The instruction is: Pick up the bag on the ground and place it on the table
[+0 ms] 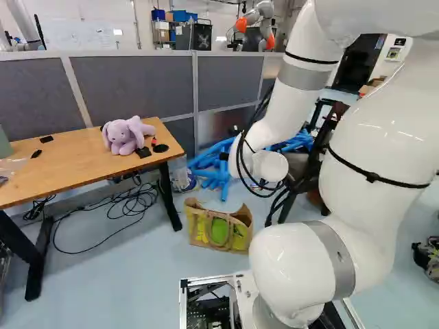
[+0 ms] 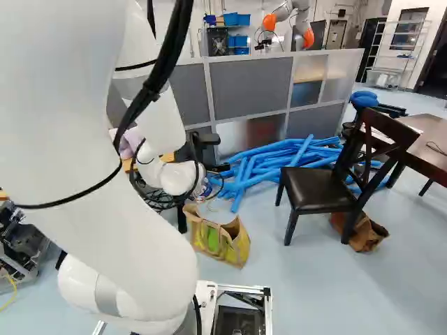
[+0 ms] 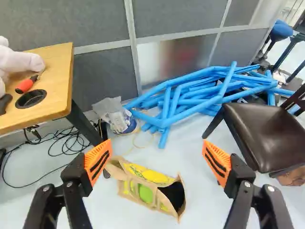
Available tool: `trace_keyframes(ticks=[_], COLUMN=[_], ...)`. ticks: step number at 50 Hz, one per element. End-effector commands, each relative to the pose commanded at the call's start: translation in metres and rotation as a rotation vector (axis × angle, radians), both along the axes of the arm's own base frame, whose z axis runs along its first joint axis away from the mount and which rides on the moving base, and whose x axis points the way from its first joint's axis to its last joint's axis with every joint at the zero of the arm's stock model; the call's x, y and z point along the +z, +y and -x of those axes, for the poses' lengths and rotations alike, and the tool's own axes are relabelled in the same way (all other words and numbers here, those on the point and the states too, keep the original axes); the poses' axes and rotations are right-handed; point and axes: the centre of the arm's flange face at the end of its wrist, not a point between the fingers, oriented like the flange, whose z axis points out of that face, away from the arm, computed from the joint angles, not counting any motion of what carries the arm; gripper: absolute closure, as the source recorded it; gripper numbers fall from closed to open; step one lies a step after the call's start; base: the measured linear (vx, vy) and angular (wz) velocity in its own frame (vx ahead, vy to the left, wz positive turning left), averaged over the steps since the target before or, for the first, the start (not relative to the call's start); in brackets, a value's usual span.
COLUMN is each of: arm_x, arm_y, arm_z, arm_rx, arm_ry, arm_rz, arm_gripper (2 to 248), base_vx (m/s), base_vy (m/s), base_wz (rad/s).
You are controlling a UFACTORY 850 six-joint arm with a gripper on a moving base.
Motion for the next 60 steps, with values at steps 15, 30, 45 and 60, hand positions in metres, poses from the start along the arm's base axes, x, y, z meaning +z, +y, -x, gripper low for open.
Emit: trace_keyframes(ticks=[15,30,45,60], arm_x=[-0.017,-0.035,-0.054,-0.075], arm_y=[0.000,0.003,0.006,0.010], arm_z=[-0.026,-0.054,-0.080,-0.105], arm_rx=[0.018,0.058,0.114,0.171], arm_ry=[0.049,0.086,0.110,0.130], arm_rz=[0.004,0.012,0.022,0.032], arm_gripper=[3,3,3,3], base_vx=[0.000,0.000,0.000,0.000], base_vy=[0.000,0.000,0.000,0.000], base_wz=[0.000,0.000,0.000,0.000])
